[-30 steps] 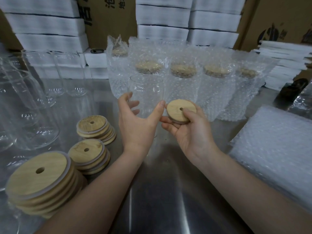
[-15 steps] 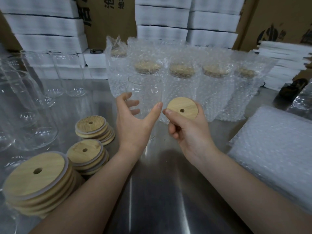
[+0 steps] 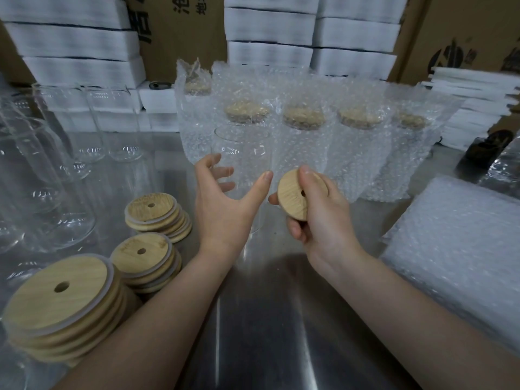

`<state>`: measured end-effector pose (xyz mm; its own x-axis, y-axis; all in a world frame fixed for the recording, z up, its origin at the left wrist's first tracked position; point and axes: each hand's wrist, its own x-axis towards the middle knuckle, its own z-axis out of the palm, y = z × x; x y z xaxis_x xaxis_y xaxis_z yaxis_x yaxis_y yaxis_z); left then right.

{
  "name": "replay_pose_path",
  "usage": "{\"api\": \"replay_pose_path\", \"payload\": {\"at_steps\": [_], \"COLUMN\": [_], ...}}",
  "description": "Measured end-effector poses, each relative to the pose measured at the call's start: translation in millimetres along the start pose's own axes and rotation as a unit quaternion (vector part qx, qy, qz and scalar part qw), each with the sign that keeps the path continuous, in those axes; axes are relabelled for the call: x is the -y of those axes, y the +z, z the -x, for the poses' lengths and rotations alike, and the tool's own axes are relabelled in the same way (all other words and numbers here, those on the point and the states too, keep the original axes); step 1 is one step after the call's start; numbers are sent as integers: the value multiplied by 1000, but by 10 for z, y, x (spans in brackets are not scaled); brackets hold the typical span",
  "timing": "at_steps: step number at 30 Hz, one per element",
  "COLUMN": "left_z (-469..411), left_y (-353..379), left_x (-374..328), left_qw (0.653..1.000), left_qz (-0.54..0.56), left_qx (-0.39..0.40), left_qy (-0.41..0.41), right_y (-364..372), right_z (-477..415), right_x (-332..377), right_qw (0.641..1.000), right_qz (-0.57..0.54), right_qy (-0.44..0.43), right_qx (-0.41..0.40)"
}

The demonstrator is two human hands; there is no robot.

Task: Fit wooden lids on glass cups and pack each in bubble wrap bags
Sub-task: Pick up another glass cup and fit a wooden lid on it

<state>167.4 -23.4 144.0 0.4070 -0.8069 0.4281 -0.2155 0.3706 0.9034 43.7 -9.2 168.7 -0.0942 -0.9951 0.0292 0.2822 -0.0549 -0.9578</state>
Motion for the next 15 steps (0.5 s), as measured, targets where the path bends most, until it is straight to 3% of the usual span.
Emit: {"api": "replay_pose_path", "payload": {"at_steps": [15], "left_z": [-9], "left_y": [-1], "left_x": [9], "left_qw": [1000], "left_qz": [-3], "left_qx": [4], "left_qy": [1], "right_y": [-34], "right_z": [-36], "right_x": [92], "right_qw": [975], "right_qz": [-210], "right_qy": [28], "right_qx": [61]}}
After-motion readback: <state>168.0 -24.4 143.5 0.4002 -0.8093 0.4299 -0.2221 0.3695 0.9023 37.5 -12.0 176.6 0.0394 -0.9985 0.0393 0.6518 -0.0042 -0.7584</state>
